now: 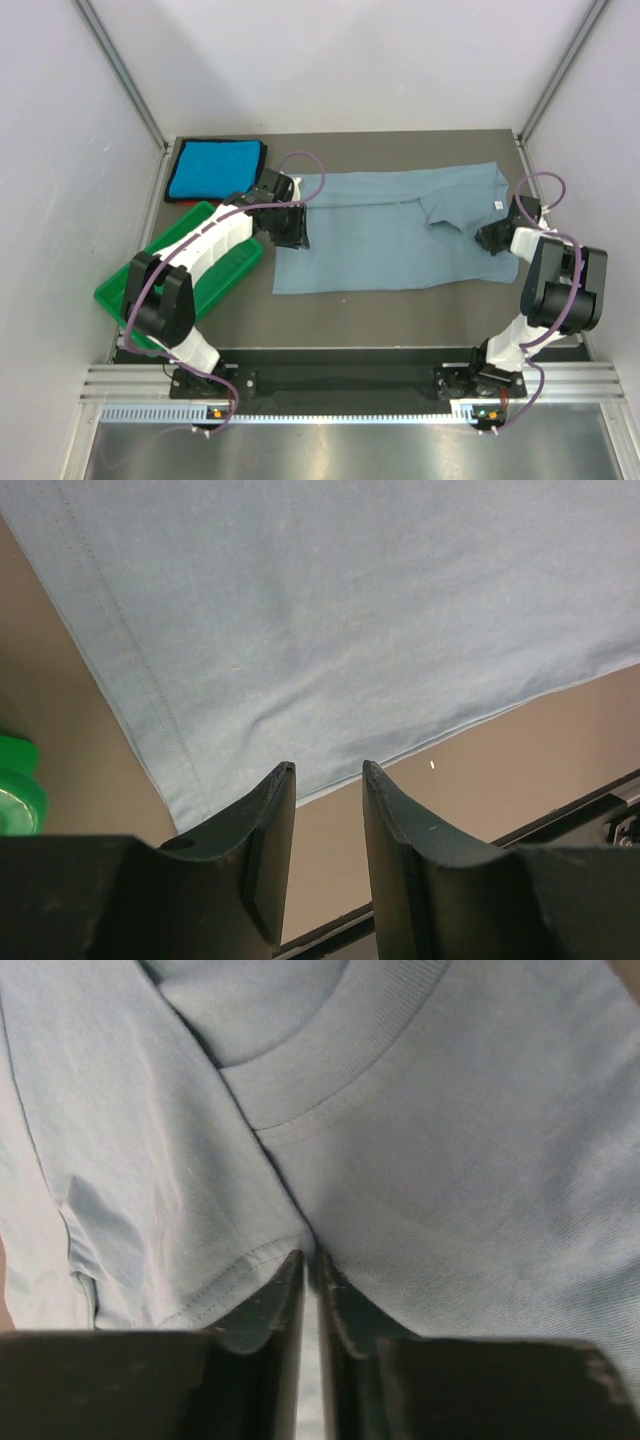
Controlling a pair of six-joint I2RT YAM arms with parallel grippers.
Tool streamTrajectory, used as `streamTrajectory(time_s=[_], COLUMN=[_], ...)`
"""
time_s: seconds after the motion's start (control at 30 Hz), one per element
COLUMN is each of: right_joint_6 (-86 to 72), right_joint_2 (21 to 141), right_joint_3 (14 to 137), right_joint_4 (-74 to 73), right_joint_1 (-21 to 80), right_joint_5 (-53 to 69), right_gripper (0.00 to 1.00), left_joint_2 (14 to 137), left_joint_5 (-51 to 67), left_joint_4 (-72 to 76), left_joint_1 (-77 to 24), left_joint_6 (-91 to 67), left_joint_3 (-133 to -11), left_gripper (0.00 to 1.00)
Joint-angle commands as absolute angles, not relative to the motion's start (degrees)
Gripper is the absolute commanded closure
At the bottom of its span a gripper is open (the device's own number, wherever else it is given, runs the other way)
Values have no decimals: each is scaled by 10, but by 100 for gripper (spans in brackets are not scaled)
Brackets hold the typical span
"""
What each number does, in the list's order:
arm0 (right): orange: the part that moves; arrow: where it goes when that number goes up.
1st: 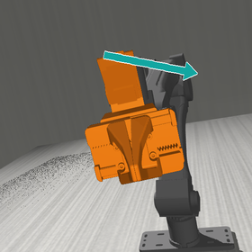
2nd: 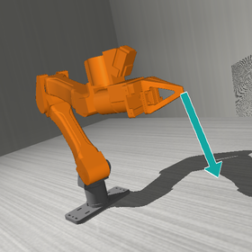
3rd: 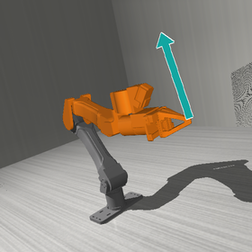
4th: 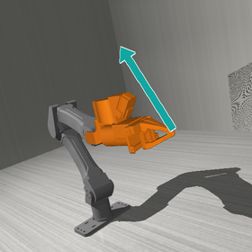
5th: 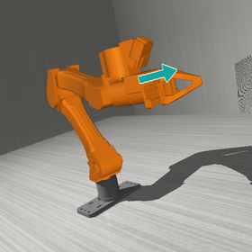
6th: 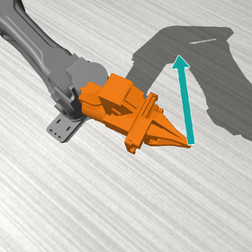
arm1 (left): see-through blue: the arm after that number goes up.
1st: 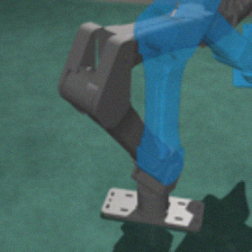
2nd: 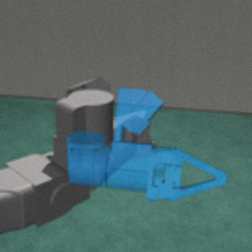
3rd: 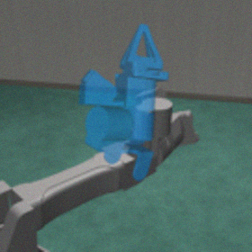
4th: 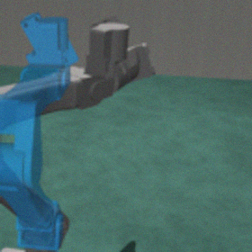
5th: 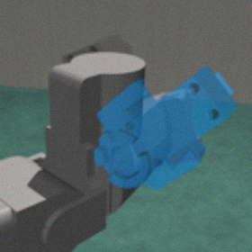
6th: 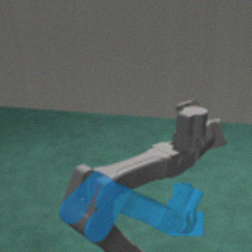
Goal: Fold and stack the t-shirts
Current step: Fold the tshirt
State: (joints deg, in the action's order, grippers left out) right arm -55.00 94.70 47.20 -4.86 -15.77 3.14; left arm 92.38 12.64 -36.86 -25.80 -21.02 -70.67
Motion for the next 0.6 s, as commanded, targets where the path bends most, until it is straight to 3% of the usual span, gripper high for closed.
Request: streamTrajectory(time_s=[0.0,0.03,0.57], right_joint_6=[-553,-551,-500], right_joint_2=[950,943,839], right_joint_3=[461,460,481], right_joint_4=[-29,-30,-110], right_joint_1=[-151,-150,-152], right_joint_5=[29,28,-33], right_gripper=[92,100,100], left_joint_2=[918,918,915], left_joint_5=[129,129,137], left_joint_4=[-351,-352,-351], left_joint_1=[-254,-253,-252], left_joint_6=[-207,-207,-208], left_joint_3=[-704,-704,-701], left_gripper=[62,62,62])
